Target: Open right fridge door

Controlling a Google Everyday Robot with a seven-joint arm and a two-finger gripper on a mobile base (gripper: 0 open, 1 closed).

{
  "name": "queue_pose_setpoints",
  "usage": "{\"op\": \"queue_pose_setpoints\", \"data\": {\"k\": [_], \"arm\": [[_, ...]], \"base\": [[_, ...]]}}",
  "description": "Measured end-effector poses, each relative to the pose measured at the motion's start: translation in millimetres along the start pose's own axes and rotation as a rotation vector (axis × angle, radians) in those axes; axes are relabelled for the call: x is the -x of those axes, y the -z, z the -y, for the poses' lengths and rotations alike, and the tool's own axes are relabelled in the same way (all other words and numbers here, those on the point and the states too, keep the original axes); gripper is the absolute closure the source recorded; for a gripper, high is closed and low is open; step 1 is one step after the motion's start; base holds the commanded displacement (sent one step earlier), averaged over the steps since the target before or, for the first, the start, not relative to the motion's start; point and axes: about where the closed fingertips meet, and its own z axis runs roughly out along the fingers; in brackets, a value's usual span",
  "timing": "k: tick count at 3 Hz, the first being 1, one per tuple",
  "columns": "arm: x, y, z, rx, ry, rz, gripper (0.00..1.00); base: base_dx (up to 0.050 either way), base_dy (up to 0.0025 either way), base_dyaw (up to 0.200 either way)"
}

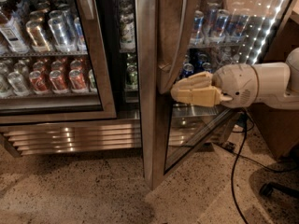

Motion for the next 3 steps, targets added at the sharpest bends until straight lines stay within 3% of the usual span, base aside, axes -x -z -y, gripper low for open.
{"op": "queue_pose_setpoints", "data": {"k": [2,3], "arm": [[-56.8,-10.8,-72.8,0.061,0.031,0.007,1.0],[-56.8,-10.8,-72.8,0.061,0.031,0.007,1.0]], "base": [[0.0,0.0,0.0],[-0.05,0.0,0.0]]}}
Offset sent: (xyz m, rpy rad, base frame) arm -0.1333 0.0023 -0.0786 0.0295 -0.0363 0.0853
